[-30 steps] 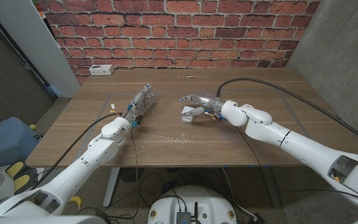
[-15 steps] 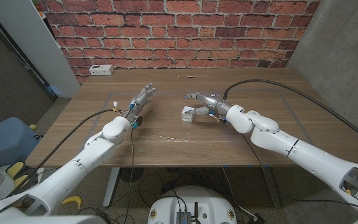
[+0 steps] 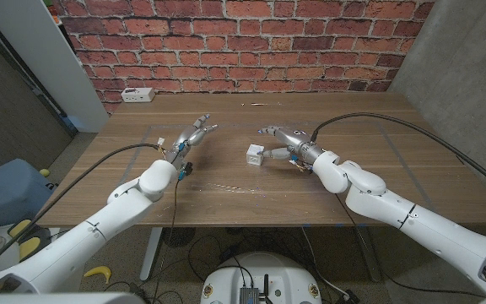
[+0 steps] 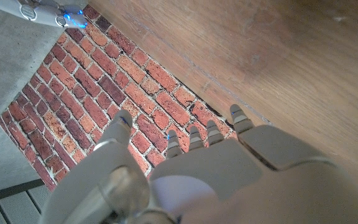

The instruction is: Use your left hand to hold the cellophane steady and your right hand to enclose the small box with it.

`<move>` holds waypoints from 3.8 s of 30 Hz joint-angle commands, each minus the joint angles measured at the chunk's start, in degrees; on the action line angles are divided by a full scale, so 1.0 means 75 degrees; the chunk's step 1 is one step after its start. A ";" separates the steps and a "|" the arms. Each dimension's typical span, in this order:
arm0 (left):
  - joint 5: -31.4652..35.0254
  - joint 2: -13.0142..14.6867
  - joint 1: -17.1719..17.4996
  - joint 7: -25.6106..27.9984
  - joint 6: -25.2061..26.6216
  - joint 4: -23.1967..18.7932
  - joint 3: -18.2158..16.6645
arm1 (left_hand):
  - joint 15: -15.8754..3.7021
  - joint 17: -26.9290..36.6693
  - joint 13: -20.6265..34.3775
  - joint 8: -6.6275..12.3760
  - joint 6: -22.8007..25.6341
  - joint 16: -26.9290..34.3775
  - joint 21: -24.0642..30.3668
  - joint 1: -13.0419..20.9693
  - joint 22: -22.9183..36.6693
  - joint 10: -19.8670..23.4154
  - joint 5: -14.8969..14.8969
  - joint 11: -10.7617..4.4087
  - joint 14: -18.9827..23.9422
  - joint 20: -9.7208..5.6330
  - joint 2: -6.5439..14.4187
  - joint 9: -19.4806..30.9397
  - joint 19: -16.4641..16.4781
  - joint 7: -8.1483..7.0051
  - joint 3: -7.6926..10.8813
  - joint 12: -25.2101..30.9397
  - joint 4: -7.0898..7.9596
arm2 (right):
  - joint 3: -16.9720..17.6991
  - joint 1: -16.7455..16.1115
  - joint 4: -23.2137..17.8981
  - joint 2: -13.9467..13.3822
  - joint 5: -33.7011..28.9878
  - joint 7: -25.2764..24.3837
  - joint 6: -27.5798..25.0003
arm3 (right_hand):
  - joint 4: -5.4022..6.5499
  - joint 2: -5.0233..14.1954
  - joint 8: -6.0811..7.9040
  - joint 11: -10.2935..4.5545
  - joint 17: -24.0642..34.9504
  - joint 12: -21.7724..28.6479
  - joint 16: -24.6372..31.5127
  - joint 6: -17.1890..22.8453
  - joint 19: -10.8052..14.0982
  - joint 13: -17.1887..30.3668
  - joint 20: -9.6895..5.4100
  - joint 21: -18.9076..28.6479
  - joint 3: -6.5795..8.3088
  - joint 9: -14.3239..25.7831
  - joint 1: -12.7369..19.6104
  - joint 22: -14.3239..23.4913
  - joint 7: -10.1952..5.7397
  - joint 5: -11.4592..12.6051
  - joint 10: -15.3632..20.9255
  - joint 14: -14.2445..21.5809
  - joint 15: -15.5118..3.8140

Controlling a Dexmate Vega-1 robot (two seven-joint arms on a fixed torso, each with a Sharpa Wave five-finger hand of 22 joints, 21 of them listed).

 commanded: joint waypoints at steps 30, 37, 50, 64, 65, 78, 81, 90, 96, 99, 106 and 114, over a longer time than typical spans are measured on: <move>0.2281 0.1441 0.1480 0.0282 0.2028 -0.2735 -0.0059 | 0.0028 0.0010 -0.0001 0.0118 0.0350 0.0099 0.0108 0.0160 0.0055 -0.0013 -0.0032 -0.0021 -0.0099 0.0058 -0.0055 0.0029 -0.0080 0.0081 0.0001 0.0046 0.0000 | 0.0761 -0.2348 -0.1792 -0.0754 -0.0559 -0.1155 -0.1765 | -0.0169 0.0264 0.0095 -0.0020 -0.0101 0.0079 0.0093 0.0382 0.0291 0.0012 -0.0097 -0.0109 0.0173 0.0022 0.0189 0.0030 -0.0030 0.0025 0.0306 0.0235 -0.0082; 0.2513 0.1616 0.1700 0.0229 0.2222 -0.3012 -0.0093 | 0.0031 0.0009 -0.0001 0.0129 0.0414 0.0106 0.0117 0.0182 0.0055 0.0012 -0.0037 -0.0017 -0.0108 0.0053 -0.0065 0.0030 -0.0090 0.0092 0.0001 0.0061 0.0001 | 0.0805 -0.2673 -0.1980 -0.0814 -0.0646 -0.1329 -0.1992 | -0.0200 0.0290 0.0104 -0.0005 -0.0130 0.0093 0.0106 0.0465 0.0361 0.0009 -0.0125 -0.0127 0.0200 0.0021 0.0217 0.0030 -0.0025 0.0012 0.0383 0.0285 -0.0101; 0.2881 0.1996 0.2057 -0.0011 0.2533 -0.3541 -0.0149 | 0.0030 0.0009 -0.0001 0.0148 0.0543 0.0118 0.0130 0.0216 0.0056 0.0039 -0.0045 -0.0021 -0.0122 0.0027 -0.0087 0.0031 -0.0115 0.0145 -0.0004 0.0078 0.0005 | 0.0901 -0.3300 -0.2218 -0.0888 -0.0691 -0.1736 -0.2346 | -0.0251 0.0347 0.0151 -0.0046 -0.0184 0.0125 0.0137 0.0718 0.0485 0.0004 -0.0156 -0.0169 0.0250 0.0019 0.0246 0.0033 -0.0036 -0.0032 0.0555 0.0401 -0.0124; 0.3210 0.2463 0.2339 -0.0453 0.3226 -0.4233 -0.0223 | 0.0034 0.0008 -0.0001 0.0152 0.0632 0.0127 0.0135 0.0237 0.0056 0.0059 -0.0054 -0.0017 -0.0132 0.0024 -0.0109 0.0032 -0.0154 0.0191 -0.0015 0.0090 0.0014 | 0.1028 -0.3820 -0.2476 -0.1017 -0.0614 -0.1954 -0.2709 | -0.0332 0.0397 0.0163 -0.0048 -0.0240 0.0142 0.0160 0.0880 0.0610 -0.0001 -0.0185 -0.0201 0.0317 0.0017 0.0326 0.0034 -0.0022 -0.0070 0.0690 0.0509 -0.0150; 0.3266 0.2512 0.2342 -0.0516 0.3339 -0.4309 -0.0205 | 0.0034 0.0008 -0.0001 0.0162 0.0669 0.0129 0.0138 0.0241 0.0056 0.0072 -0.0056 -0.0010 -0.0133 0.0024 -0.0113 0.0033 -0.0156 0.0213 -0.0017 0.0096 0.0015 | 0.1041 -0.3856 -0.2497 -0.1033 -0.0596 -0.1952 -0.2739 | -0.0346 0.0408 0.0163 -0.0036 -0.0247 0.0142 0.0170 0.0896 0.0617 -0.0002 -0.0193 -0.0209 0.0330 0.0017 0.0343 0.0035 -0.0019 -0.0074 0.0701 0.0541 -0.0146; 0.3958 0.2881 0.2256 -0.1146 0.4502 -0.5002 0.0215 | 0.0034 0.0002 -0.0007 0.0279 0.1248 0.0193 0.0244 0.0356 0.0045 0.0301 -0.0090 -0.0085 0.0026 0.0028 -0.0178 0.0034 0.0041 0.0325 -0.0033 0.0184 0.0012 | 0.1125 -0.4270 -0.2748 -0.1166 -0.0576 -0.2119 -0.3175 | -0.0432 0.0532 0.0188 -0.0051 -0.0297 0.0143 0.0190 0.1102 0.0735 -0.0006 -0.0236 -0.0245 0.0438 0.0018 0.0451 0.0036 0.0002 -0.0121 0.0805 0.0632 -0.0215; 0.4199 0.2964 0.2252 -0.1223 0.4748 -0.5164 0.0338 | 0.0023 0.0001 -0.0008 0.0267 0.1259 0.0207 0.0278 0.0387 0.0042 0.0338 -0.0093 -0.0080 0.0074 0.0030 -0.0187 0.0034 0.0130 0.0322 -0.0031 0.0196 0.0003 | 0.1131 -0.4373 -0.2820 -0.1221 -0.0618 -0.2155 -0.3298 | -0.0496 0.0493 0.0178 -0.0035 -0.0328 0.0137 0.0184 0.1123 0.0761 -0.0007 -0.0226 -0.0260 0.0452 0.0018 0.0507 0.0037 0.0001 -0.0140 0.0824 0.0656 -0.0218; 0.5146 0.3149 0.2173 -0.1517 0.5440 -0.5563 0.0773 | 0.0033 -0.0005 -0.0014 0.0320 0.1506 0.0215 0.0331 0.0596 0.0020 0.0437 -0.0093 -0.0151 0.0164 0.0035 -0.0304 0.0036 0.0315 0.0293 -0.0023 0.0221 -0.0079 | 0.1124 -0.4617 -0.2973 -0.1280 -0.0686 -0.2286 -0.3607 | -0.0620 0.0412 0.0169 -0.0109 -0.0392 0.0139 0.0177 0.1198 0.0839 -0.0010 -0.0224 -0.0287 0.0476 0.0018 0.0606 0.0037 -0.0003 -0.0169 0.0899 0.0717 -0.0272; 0.5918 0.3252 0.1984 -0.2082 0.5866 -0.5788 0.1114 | 0.0047 -0.0008 -0.0019 0.0389 0.1785 0.0203 0.0322 0.0880 -0.0004 0.0550 -0.0049 -0.0199 0.0202 0.0019 -0.0531 0.0036 0.0380 0.0252 -0.0052 0.0247 -0.0140 | 0.1118 -0.4751 -0.3070 -0.1307 -0.0718 -0.2352 -0.3796 | -0.0652 0.0318 0.0168 -0.0125 -0.0420 0.0131 0.0178 0.1251 0.0863 -0.0011 -0.0228 -0.0310 0.0439 0.0018 0.0580 0.0038 -0.0017 -0.0190 0.0921 0.0752 -0.0300; 0.6301 0.3342 0.1895 -0.2502 0.6054 -0.5929 0.1254 | 0.0009 -0.0008 -0.0023 0.0434 0.1971 0.0195 0.0308 0.1075 -0.0016 0.0606 -0.0008 -0.0296 0.0213 -0.0062 -0.0684 0.0036 0.0401 0.0163 -0.0079 0.0255 -0.0152 | 0.1128 -0.4854 -0.3187 -0.1330 -0.0726 -0.2341 -0.3968 | -0.0650 0.0268 0.0167 -0.0109 -0.0430 0.0127 0.0178 0.1278 0.0873 -0.0012 -0.0225 -0.0324 0.0406 0.0019 0.0535 0.0038 -0.0019 -0.0201 0.0932 0.0759 -0.0299; 0.6923 0.3459 0.1809 -0.3332 0.6281 -0.6127 0.1409 | 0.0014 -0.0006 -0.0028 0.0511 0.2313 0.0187 0.0282 0.1413 -0.0030 0.0730 0.0080 -0.0384 0.0231 -0.0097 -0.1022 0.0035 0.0429 0.0167 -0.0176 0.0276 -0.0148 | 0.1058 -0.4968 -0.3361 -0.1382 -0.0827 -0.2298 -0.4267 | -0.0645 0.0192 0.0164 -0.0123 -0.0444 0.0107 0.0171 0.1317 0.0881 -0.0012 -0.0225 -0.0349 0.0353 0.0020 0.0463 0.0039 -0.0005 -0.0215 0.0915 0.0750 -0.0298; 0.7576 0.3506 0.1859 -0.3976 0.6372 -0.6196 0.1443 | 0.0012 -0.0004 -0.0032 0.0567 0.2599 0.0171 0.0258 0.1787 -0.0037 0.0807 0.0182 -0.0423 0.0205 -0.0107 -0.1251 0.0041 0.0450 0.0057 -0.0238 0.0278 -0.0137 | 0.0953 -0.4966 -0.3384 -0.1296 -0.0895 -0.2380 -0.4451 | -0.0656 0.0175 0.0166 -0.0127 -0.0461 0.0097 0.0163 0.1372 0.0888 -0.0013 -0.0224 -0.0377 0.0347 0.0021 0.0449 0.0040 0.0008 -0.0210 0.0925 0.0745 -0.0281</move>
